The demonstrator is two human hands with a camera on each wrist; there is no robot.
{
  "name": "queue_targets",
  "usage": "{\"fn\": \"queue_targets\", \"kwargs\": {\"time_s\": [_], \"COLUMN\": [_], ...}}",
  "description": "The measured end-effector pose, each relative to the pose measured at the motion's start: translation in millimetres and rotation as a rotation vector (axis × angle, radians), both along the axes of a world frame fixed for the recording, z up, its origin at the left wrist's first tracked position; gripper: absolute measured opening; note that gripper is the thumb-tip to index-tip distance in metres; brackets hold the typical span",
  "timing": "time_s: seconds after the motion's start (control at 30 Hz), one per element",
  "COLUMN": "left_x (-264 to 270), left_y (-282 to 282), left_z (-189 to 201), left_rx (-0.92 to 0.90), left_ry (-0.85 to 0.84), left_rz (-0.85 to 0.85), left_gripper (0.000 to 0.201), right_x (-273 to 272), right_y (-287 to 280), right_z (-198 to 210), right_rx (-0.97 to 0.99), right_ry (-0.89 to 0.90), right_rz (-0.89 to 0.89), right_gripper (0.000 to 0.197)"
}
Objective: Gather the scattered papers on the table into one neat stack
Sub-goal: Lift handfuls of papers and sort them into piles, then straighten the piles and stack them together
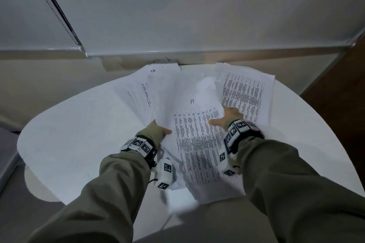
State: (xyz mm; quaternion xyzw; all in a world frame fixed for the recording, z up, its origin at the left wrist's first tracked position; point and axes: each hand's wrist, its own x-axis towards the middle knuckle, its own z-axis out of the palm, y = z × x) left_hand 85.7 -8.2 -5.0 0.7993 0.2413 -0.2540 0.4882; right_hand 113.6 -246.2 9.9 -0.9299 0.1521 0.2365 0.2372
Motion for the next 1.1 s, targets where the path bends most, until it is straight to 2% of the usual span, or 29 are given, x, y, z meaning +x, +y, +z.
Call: {"fn": "queue_targets", "kwargs": {"time_s": [0.1, 0.17, 0.23, 0.33, 0.37, 0.43, 0.53, 0.63, 0.7, 0.77, 0.83, 0.9, 0.93, 1.0, 1.1], "left_x": [-1, 11, 25, 36, 35, 35, 28, 16, 12, 13, 18, 23, 26, 33, 41], "left_y": [6, 8, 5, -9, -14, -18, -23, -25, -23, -22, -23, -23, -22, -19, -13], "left_z": [24, 45, 68, 113, 128, 140, 142, 133, 126, 123, 124, 127, 126, 124, 122], "left_rx": [-0.206, -0.299, -0.277, -0.286, -0.269, -0.215, -0.242, -0.342, -0.325, -0.340, -0.352, -0.357, -0.349, -0.332, -0.279], "left_ry": [-0.109, -0.198, -0.297, -0.479, -0.524, -0.562, -0.582, -0.606, -0.593, -0.577, -0.595, -0.624, -0.622, -0.619, -0.558], "left_rz": [0.047, 0.069, 0.039, 0.088, 0.094, 0.120, 0.133, 0.118, 0.086, 0.115, 0.148, 0.172, 0.180, 0.192, 0.203], "left_gripper": [0.053, 0.067, 0.078, 0.066, 0.066, 0.066, 0.065, 0.062, 0.057, 0.052, 0.041, 0.039, 0.045, 0.060, 0.077], "right_x": [-4, -9, -9, -8, -9, -13, -19, -28, -35, -36, -30, -27, -27, -28, -24], "right_y": [-19, -23, -22, -12, -8, 0, 5, 4, 6, 10, 13, 17, 18, 17, 12], "right_z": [21, 48, 77, 126, 138, 147, 136, 116, 112, 114, 119, 133, 140, 154, 174], "right_rx": [0.298, 0.542, 0.615, 0.702, 0.742, 0.796, 0.850, 0.831, 0.841, 0.898, 0.955, 0.982, 0.976, 0.941, 0.665], "right_ry": [-0.052, -0.076, -0.131, -0.422, -0.490, -0.560, -0.591, -0.543, -0.487, -0.517, -0.602, -0.704, -0.775, -0.966, -1.179], "right_rz": [-0.197, -0.280, -0.301, -0.408, -0.433, -0.474, -0.531, -0.517, -0.492, -0.474, -0.480, -0.473, -0.468, -0.431, -0.265], "right_gripper": [0.105, 0.111, 0.104, 0.064, 0.062, 0.072, 0.080, 0.082, 0.101, 0.122, 0.124, 0.110, 0.104, 0.104, 0.115]}}
